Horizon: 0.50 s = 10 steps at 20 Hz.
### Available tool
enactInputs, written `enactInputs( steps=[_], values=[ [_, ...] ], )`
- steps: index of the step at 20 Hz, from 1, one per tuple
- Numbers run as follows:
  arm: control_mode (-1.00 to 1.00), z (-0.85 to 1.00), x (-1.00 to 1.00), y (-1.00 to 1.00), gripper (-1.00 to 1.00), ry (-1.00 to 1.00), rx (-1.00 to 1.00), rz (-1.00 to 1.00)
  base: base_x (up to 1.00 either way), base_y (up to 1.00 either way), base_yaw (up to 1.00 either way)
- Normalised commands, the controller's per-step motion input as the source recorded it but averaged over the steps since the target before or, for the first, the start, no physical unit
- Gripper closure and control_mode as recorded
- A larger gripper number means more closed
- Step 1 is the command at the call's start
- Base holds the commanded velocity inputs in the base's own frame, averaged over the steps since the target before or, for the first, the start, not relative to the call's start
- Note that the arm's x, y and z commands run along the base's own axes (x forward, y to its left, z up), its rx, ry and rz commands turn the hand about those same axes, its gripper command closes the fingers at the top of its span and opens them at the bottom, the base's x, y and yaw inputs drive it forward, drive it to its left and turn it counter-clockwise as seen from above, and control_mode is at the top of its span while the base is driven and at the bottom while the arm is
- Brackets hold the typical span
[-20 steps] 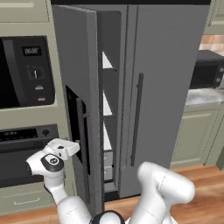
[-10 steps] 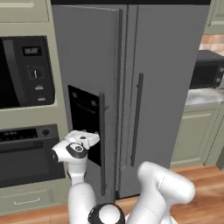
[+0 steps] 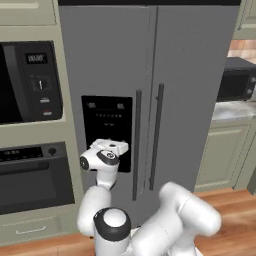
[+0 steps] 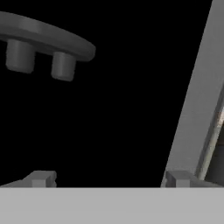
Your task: There's a chicken drumstick in the fridge that needs to be moved to the freezer for freezing. Pick up the chicken drumstick from the fridge, place it on any shelf in the freezer, and close the fridge and freezer doors when done.
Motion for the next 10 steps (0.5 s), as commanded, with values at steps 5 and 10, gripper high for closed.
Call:
enactInputs(
  steps=[5, 10],
  values=[
    [-1.00, 0.00, 0.79, -0.69, -1.00, 0.00, 0.07, 0.02, 0.00, 0.00, 0.00],
    [-1.00, 0.00, 0.68, -0.59, -1.00, -0.01, 0.09, 0.06, 0.00, 0.00, 0.00]
  ],
)
